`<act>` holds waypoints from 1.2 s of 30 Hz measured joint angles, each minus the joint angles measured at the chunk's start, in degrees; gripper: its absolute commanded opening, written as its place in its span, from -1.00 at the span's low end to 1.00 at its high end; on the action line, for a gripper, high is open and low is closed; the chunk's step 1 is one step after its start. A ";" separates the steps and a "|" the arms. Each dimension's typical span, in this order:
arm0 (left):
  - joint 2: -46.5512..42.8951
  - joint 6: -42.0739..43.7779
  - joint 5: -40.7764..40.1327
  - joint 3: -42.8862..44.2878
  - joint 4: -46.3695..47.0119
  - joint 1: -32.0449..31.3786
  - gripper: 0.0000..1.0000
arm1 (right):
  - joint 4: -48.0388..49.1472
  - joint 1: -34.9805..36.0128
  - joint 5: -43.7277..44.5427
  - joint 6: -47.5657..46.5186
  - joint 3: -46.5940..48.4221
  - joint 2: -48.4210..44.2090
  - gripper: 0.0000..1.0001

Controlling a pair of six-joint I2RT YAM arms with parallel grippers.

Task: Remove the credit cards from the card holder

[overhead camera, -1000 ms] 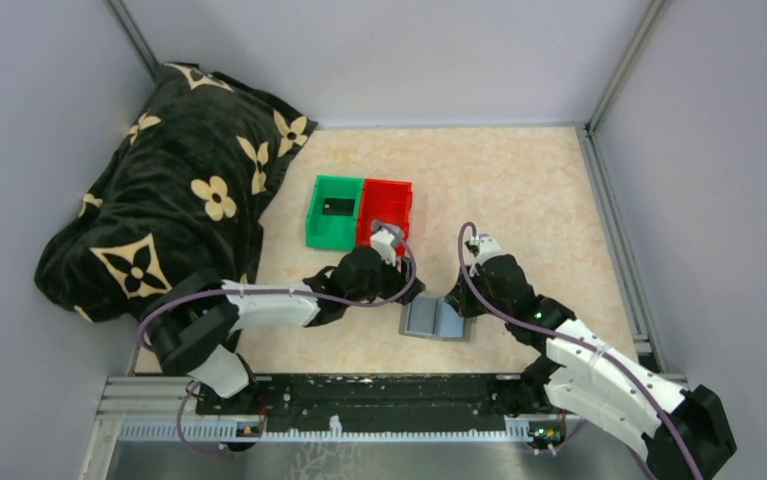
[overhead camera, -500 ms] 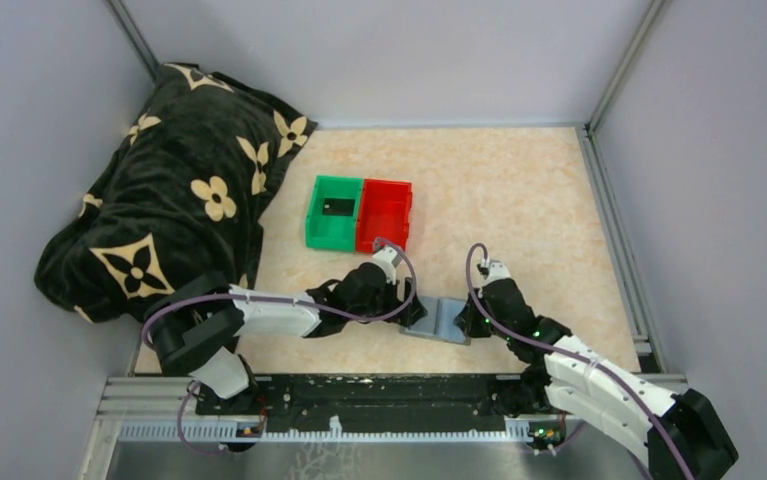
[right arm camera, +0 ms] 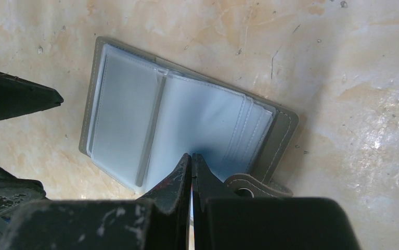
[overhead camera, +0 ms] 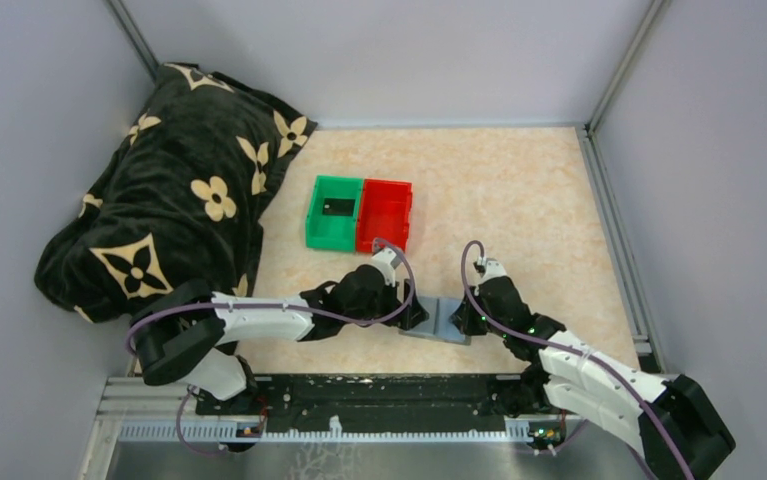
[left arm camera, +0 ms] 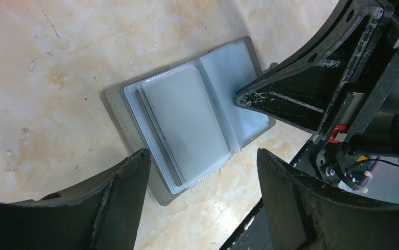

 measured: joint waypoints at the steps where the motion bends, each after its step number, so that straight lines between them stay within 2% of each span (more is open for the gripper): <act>1: -0.26 0.04 -0.22 0.04 -0.35 -0.04 0.60 | 0.00 0.00 0.00 0.00 0.00 0.00 -1.00; 28: 5.84 0.04 0.57 2.03 -0.26 -2.40 0.60 | 0.98 0.00 0.02 0.61 0.11 1.18 -1.00; 36: 5.66 0.44 0.22 2.73 -1.86 -2.43 0.66 | 0.90 0.00 0.17 0.83 0.35 1.49 -1.00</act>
